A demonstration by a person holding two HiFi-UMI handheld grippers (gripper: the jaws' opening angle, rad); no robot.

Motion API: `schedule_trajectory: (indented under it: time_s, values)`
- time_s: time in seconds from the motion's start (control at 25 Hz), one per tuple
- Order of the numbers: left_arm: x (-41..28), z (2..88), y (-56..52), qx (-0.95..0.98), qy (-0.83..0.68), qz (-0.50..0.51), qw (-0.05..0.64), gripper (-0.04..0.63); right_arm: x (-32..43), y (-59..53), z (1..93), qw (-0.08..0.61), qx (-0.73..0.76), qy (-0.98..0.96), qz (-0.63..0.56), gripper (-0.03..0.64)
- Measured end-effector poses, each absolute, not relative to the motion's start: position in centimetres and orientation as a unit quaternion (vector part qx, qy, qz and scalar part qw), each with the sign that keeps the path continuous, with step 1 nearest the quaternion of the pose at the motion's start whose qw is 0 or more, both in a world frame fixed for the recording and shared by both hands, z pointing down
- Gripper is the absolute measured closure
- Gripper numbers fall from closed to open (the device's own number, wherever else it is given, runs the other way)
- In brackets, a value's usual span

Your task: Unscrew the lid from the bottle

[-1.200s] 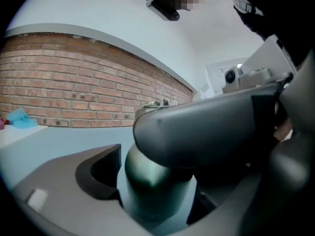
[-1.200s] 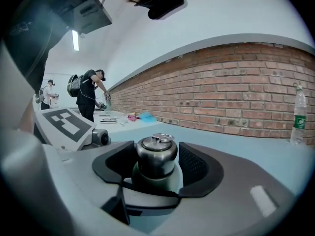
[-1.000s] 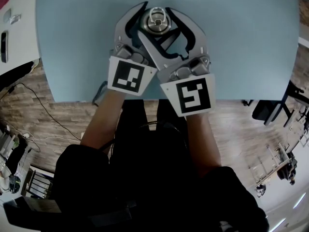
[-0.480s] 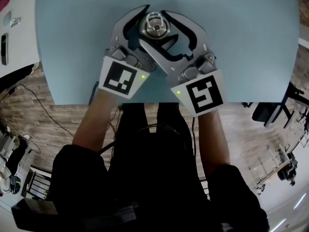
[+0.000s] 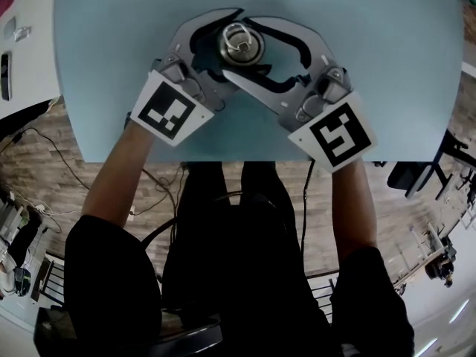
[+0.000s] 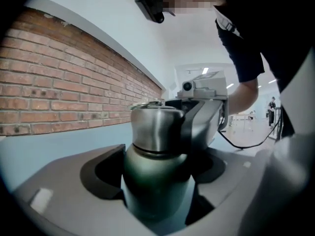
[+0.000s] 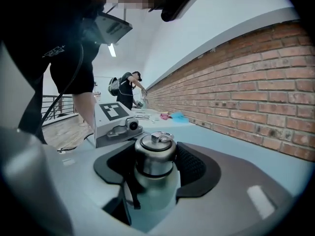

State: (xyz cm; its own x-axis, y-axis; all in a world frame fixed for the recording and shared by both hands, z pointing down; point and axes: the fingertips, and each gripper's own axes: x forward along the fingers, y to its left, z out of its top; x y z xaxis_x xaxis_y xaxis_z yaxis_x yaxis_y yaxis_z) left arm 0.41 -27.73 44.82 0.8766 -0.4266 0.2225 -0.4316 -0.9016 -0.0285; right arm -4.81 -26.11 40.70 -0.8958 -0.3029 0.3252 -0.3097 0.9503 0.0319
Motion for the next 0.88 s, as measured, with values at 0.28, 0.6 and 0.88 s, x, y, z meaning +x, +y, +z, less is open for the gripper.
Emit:
schedule_trajectory:
  time_s: [0.28,0.6,0.88]
  values:
    - [0.5,44.9,-27.6,0.978,-0.17,0.123,0.012,0.221,-4.9,-26.2,40.5,0.161,0.102,-0.982,0.007,0.356]
    - [1.2,44.9,-26.9,0.987,-0.091,0.135,0.011,0.221,-4.4,-25.7,40.5,0.168,0.019,-0.986,0.002,0.354]
    - [1.1,44.9,-25.8,0.988,-0.007,0.152,0.004,0.219,-4.6,-24.9,40.3,0.171,-0.055,-0.984,-0.003,0.354]
